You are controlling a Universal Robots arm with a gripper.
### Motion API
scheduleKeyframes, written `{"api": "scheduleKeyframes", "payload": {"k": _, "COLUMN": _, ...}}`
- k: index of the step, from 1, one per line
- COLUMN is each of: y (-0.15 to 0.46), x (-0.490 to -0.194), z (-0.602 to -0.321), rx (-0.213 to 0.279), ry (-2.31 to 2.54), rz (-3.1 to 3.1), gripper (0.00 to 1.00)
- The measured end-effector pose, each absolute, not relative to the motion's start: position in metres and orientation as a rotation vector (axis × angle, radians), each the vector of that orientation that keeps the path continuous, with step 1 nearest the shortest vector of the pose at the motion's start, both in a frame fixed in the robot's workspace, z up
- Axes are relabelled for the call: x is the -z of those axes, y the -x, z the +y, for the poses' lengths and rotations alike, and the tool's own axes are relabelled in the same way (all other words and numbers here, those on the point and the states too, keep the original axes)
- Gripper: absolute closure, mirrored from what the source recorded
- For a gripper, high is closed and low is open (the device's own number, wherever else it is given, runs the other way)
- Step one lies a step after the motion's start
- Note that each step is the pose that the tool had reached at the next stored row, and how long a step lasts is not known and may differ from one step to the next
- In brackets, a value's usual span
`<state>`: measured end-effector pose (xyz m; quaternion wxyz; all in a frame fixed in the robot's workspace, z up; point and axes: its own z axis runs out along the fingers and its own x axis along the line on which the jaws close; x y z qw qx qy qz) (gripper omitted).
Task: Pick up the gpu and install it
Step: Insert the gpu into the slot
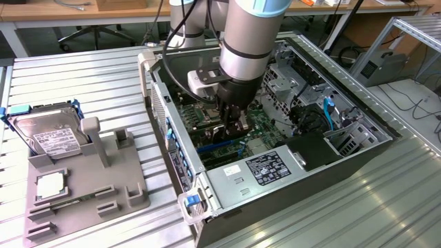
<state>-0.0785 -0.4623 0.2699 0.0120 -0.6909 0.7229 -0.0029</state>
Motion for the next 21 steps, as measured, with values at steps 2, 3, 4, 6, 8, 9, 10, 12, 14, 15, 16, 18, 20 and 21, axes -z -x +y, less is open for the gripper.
{"api": "scheduleKeyframes", "payload": {"k": 2, "y": 0.0785, "x": -0.2691, "z": -0.4623, "rx": 0.009, "ry": 2.154, "rz": 2.254, "gripper": 0.73}}
{"api": "scheduleKeyframes", "payload": {"k": 3, "y": 0.0785, "x": -0.2688, "z": -0.4623, "rx": 0.009, "ry": 2.154, "rz": 2.254, "gripper": 0.73}}
{"api": "scheduleKeyframes", "payload": {"k": 4, "y": 0.0785, "x": -0.2686, "z": -0.4623, "rx": 0.009, "ry": 2.154, "rz": 2.254, "gripper": 0.73}}
{"api": "scheduleKeyframes", "payload": {"k": 6, "y": 0.0785, "x": -0.2686, "z": -0.4623, "rx": 0.009, "ry": 2.154, "rz": 2.254, "gripper": 0.73}}
{"api": "scheduleKeyframes", "payload": {"k": 8, "y": 0.0785, "x": -0.2685, "z": -0.4623, "rx": 0.009, "ry": 2.154, "rz": 2.254, "gripper": 0.73}}
{"api": "scheduleKeyframes", "payload": {"k": 9, "y": 0.0785, "x": -0.2683, "z": -0.4623, "rx": 0.009, "ry": 2.154, "rz": 2.254, "gripper": 0.73}}
{"api": "scheduleKeyframes", "payload": {"k": 10, "y": 0.0785, "x": -0.2681, "z": -0.4623, "rx": 0.009, "ry": 2.154, "rz": 2.254, "gripper": 0.73}}
{"api": "scheduleKeyframes", "payload": {"k": 12, "y": 0.0785, "x": -0.2677, "z": -0.4623, "rx": 0.009, "ry": 2.153, "rz": 2.255, "gripper": 0.73}}
{"api": "scheduleKeyframes", "payload": {"k": 14, "y": 0.0786, "x": -0.2674, "z": -0.4623, "rx": 0.008, "ry": 2.153, "rz": 2.256, "gripper": 0.73}}
{"api": "scheduleKeyframes", "payload": {"k": 15, "y": 0.0786, "x": -0.2672, "z": -0.4623, "rx": 0.008, "ry": 2.152, "rz": 2.256, "gripper": 0.73}}
{"api": "scheduleKeyframes", "payload": {"k": 16, "y": 0.0786, "x": -0.2671, "z": -0.4623, "rx": 0.007, "ry": 2.153, "rz": 2.257, "gripper": 0.73}}
{"api": "scheduleKeyframes", "payload": {"k": 18, "y": 0.0785, "x": -0.2668, "z": -0.4623, "rx": 0.006, "ry": 2.153, "rz": 2.258, "gripper": 0.73}}
{"api": "scheduleKeyframes", "payload": {"k": 20, "y": 0.0786, "x": -0.2666, "z": -0.4623, "rx": 0.005, "ry": 2.153, "rz": 2.259, "gripper": 0.73}}
{"api": "scheduleKeyframes", "payload": {"k": 21, "y": 0.0785, "x": -0.2665, "z": -0.4623, "rx": 0.005, "ry": 2.153, "rz": 2.259, "gripper": 0.73}}
